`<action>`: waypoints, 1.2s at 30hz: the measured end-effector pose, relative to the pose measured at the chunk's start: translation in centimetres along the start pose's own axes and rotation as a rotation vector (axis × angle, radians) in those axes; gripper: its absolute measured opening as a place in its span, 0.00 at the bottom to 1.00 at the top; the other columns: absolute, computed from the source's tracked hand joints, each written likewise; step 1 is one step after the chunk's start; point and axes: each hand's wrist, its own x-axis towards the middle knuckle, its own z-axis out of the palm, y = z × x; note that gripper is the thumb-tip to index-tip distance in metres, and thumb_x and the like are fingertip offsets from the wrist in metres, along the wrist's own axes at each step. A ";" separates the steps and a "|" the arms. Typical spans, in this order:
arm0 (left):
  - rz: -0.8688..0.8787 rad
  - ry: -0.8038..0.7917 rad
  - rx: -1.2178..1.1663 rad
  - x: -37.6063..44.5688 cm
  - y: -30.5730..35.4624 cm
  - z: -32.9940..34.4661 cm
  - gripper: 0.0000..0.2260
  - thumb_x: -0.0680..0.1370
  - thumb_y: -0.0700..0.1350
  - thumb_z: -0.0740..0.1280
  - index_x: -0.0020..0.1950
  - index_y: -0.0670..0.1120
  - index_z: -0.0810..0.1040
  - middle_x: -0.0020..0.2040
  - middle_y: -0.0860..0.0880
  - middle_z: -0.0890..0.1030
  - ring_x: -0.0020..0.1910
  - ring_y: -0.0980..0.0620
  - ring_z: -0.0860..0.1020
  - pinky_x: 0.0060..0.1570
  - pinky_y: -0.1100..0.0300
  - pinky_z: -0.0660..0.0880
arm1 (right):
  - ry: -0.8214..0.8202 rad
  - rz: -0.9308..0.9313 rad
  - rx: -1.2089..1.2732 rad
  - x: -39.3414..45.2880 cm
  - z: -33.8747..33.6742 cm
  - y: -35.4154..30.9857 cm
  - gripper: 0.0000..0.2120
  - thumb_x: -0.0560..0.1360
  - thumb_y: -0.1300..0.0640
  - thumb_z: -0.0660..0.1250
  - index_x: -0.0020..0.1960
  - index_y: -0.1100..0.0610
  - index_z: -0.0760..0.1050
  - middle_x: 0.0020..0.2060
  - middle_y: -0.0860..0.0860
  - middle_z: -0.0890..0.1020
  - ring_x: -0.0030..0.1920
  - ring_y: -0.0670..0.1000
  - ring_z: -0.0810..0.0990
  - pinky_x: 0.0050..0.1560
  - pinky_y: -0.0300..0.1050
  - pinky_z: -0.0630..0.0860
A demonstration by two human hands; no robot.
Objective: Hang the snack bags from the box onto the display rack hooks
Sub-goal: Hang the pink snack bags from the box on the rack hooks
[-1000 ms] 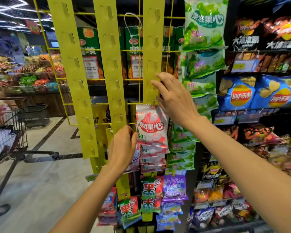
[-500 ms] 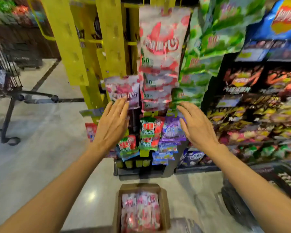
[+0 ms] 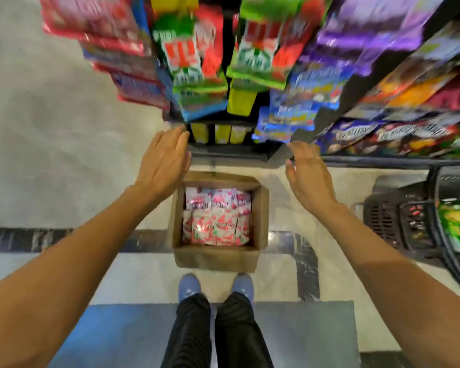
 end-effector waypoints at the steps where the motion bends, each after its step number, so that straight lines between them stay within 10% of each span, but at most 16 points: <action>1: -0.040 -0.047 -0.028 -0.8 -0.2 2.5 0.18 0.76 0.39 0.61 0.63 0.32 0.71 0.60 0.33 0.75 0.57 0.35 0.75 0.60 0.47 0.66 | -0.035 0.027 0.018 -0.4 2.5 0.5 0.19 0.79 0.60 0.57 0.70 0.62 0.65 0.68 0.60 0.69 0.68 0.58 0.66 0.67 0.49 0.62; 7: -0.236 -0.152 -0.321 -5.0 -0.2 14.8 0.13 0.82 0.42 0.55 0.64 0.40 0.71 0.62 0.37 0.76 0.58 0.39 0.75 0.59 0.51 0.69 | -0.223 0.200 0.126 -3.1 15.6 2.9 0.13 0.82 0.58 0.53 0.63 0.56 0.70 0.62 0.55 0.74 0.54 0.47 0.70 0.58 0.35 0.63; 14: -0.509 -0.342 -0.390 -8.8 -0.5 26.9 0.11 0.83 0.47 0.52 0.56 0.44 0.70 0.57 0.41 0.76 0.45 0.47 0.70 0.45 0.57 0.65 | -0.370 0.332 0.173 -5.6 28.0 4.8 0.16 0.79 0.65 0.55 0.66 0.68 0.68 0.61 0.66 0.74 0.60 0.64 0.73 0.58 0.50 0.67; 20: -0.591 -0.548 -0.306 -11.5 0.0 34.0 0.14 0.82 0.44 0.55 0.65 0.39 0.67 0.61 0.37 0.73 0.58 0.38 0.73 0.55 0.46 0.71 | -0.442 0.480 0.295 -7.1 36.7 3.6 0.15 0.80 0.60 0.58 0.64 0.64 0.70 0.60 0.62 0.75 0.60 0.61 0.74 0.53 0.45 0.70; 36: -1.159 -0.572 -0.836 -11.5 1.0 40.1 0.21 0.76 0.47 0.68 0.66 0.42 0.68 0.64 0.42 0.74 0.64 0.41 0.73 0.60 0.44 0.74 | -0.311 0.737 0.359 -4.9 40.3 0.6 0.31 0.77 0.48 0.63 0.75 0.58 0.58 0.71 0.57 0.59 0.67 0.55 0.67 0.59 0.42 0.70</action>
